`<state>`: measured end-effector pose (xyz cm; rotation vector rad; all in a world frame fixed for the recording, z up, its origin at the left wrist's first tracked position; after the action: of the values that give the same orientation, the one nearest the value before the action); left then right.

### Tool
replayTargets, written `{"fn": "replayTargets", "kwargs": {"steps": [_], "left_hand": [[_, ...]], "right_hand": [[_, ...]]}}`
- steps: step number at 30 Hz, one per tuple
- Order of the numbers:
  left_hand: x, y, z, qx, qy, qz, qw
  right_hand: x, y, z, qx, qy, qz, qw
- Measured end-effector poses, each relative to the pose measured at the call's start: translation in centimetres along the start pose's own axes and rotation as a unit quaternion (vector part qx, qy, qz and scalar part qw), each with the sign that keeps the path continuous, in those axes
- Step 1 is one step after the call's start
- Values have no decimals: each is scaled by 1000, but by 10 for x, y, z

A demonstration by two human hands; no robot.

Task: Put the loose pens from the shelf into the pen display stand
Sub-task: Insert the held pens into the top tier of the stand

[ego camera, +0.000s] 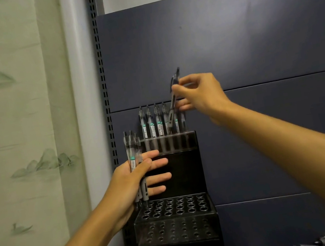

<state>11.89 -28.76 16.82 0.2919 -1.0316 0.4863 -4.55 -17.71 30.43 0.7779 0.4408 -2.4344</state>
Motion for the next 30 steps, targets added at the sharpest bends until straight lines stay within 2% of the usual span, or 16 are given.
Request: {"fn": "replayTargets", "kwargs": {"steps": [5,15,18,24,30], "left_hand": [[-4,-11,-4,19,5,-4,1000],[-3,-11,-4,16,15,-10,1000],[-2,-10,-4,15,16,-8,1000],[-1,-11,-3,20,22,-2,1000],[1,-12,-1,21,26,1,999]], "right_hand": [[5,-11,15,42,-8,-36,998],[28,2,13,-13,-6,-142,990],[33,9,16,-47,25,-156,986],[42,18,18,-102,27,-271,957],[44,16,17,-91,1,-324,942]]}}
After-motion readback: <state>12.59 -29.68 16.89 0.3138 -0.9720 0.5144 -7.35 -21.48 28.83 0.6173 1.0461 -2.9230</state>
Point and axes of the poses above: each hand's wrist, its own z-axis towards the middle knuckle, its own y-axis out of the palm, x = y × z, the point moved 3 cm from there along z, towards the middle knuckle, and after that the axes turned 4 degrees about -x, right-handed, at the moved point
